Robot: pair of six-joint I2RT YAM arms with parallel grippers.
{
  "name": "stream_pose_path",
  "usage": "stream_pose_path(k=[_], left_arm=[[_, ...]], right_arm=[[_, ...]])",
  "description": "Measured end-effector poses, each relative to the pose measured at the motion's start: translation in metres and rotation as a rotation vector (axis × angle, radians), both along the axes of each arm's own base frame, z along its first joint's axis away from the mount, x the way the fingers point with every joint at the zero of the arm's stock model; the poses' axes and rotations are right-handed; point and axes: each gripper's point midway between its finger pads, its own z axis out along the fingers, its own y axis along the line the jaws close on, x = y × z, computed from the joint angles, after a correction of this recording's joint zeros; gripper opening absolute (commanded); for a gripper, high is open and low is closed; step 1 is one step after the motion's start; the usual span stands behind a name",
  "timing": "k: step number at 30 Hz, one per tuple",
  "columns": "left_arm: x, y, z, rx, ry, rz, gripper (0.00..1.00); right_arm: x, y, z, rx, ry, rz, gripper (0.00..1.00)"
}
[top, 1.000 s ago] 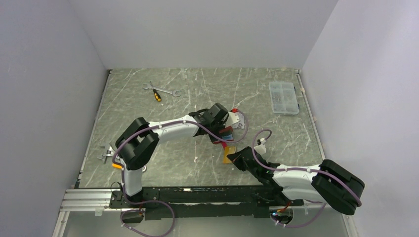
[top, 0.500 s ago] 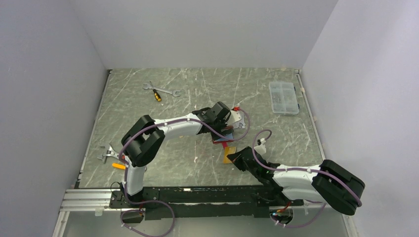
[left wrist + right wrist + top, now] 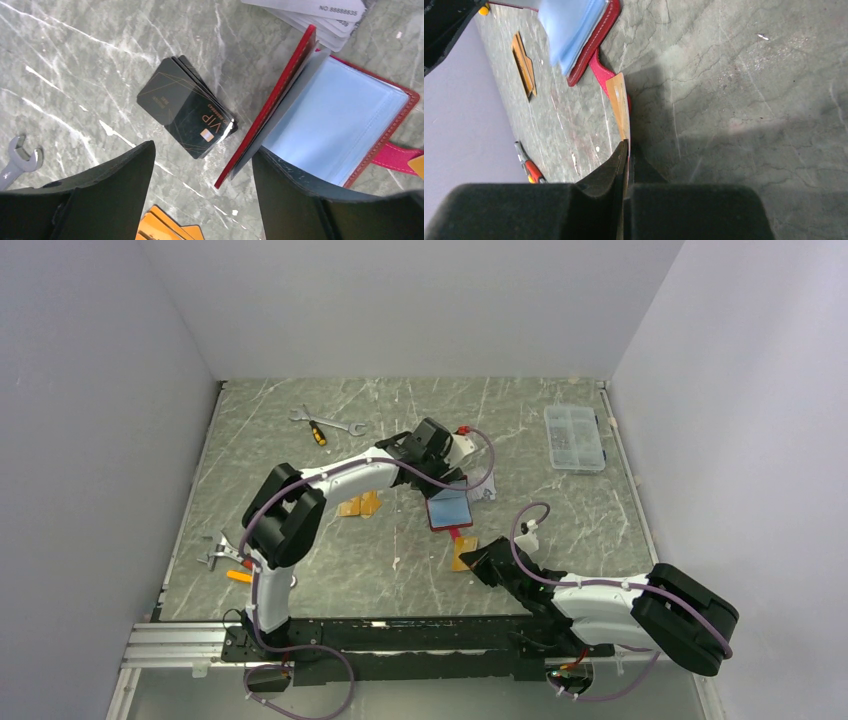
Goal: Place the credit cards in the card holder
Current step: Open the card holder at the center of the board.
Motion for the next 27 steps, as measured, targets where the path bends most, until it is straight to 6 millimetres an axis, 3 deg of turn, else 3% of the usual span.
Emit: stream_pose_path(k=[12, 15, 17, 20, 21, 27], left_arm=[[-0.018, -0.011, -0.020, -0.008, 0.090, -0.054, 0.63], [-0.021, -0.014, -0.023, -0.015, 0.118, -0.064, 0.49], [-0.022, -0.017, -0.024, -0.024, 0.135, -0.065, 0.28], [-0.024, -0.022, -0.024, -0.045, 0.159, -0.073, 0.04], [-0.026, -0.022, -0.024, -0.052, 0.175, -0.083, 0.00], [-0.041, -0.019, -0.028, -0.106, 0.269, -0.100, 0.00]], right_arm=[[0.000, 0.000, 0.000, 0.000, 0.000, 0.000, 0.00], [-0.001, 0.000, 0.000, -0.001, -0.002, 0.001, 0.00], [-0.001, 0.001, 0.000, -0.001, -0.003, 0.003, 0.00], [-0.004, 0.001, 0.001, -0.003, -0.003, 0.012, 0.00], [-0.005, 0.001, 0.001, -0.006, -0.002, 0.018, 0.00], [-0.013, -0.004, 0.005, -0.040, -0.009, 0.045, 0.00]])
